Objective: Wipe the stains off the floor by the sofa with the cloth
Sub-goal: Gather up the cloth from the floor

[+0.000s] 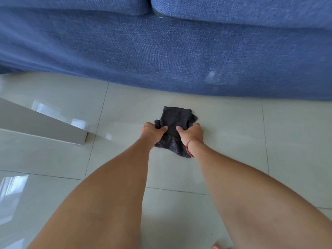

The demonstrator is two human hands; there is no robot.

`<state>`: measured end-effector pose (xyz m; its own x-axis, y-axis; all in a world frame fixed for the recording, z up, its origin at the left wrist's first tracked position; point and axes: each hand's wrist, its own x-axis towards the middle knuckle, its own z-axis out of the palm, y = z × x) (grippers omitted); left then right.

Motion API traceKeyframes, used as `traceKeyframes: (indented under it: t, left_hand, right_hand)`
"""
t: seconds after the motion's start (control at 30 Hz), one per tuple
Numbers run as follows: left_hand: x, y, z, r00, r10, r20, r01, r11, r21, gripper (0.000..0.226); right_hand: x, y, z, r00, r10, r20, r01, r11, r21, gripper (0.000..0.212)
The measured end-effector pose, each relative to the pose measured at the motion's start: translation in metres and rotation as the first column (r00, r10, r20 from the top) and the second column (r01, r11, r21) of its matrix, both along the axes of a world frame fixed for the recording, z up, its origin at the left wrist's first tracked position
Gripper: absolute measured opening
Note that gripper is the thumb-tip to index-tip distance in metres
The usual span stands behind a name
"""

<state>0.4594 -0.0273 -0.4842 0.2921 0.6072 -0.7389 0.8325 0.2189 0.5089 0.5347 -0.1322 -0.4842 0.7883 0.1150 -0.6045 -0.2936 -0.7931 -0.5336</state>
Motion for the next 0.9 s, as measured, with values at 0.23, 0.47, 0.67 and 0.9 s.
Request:
traceKeyframes:
  t: [0.23, 0.47, 0.67, 0.9]
  left_hand:
    - [-0.016, -0.013, 0.015, 1.0, -0.014, -0.018, 0.013, 0.999, -0.052, 0.037]
    - [-0.022, -0.002, 0.111, 0.998, 0.004, 0.069, -0.008, 0.998, 0.059, 0.045]
    - [-0.052, 0.018, 0.242, 0.971, 0.043, 0.233, -0.109, 0.955, 0.278, 0.042]
    - [-0.141, 0.03, 0.374, 0.922, 0.128, 0.365, -0.277, 0.878, 0.39, 0.047]
  right_hand:
    - [-0.018, 0.001, 0.016, 0.963, 0.261, -0.067, -0.264, 0.964, -0.042, 0.042]
    - [-0.022, 0.014, 0.106, 0.964, 0.266, 0.025, -0.267, 0.951, 0.155, 0.044]
    - [-0.044, 0.033, 0.242, 0.912, 0.344, 0.222, -0.396, 0.879, 0.266, 0.045]
    - [-0.12, 0.045, 0.376, 0.829, 0.397, 0.393, -0.538, 0.759, 0.367, 0.032]
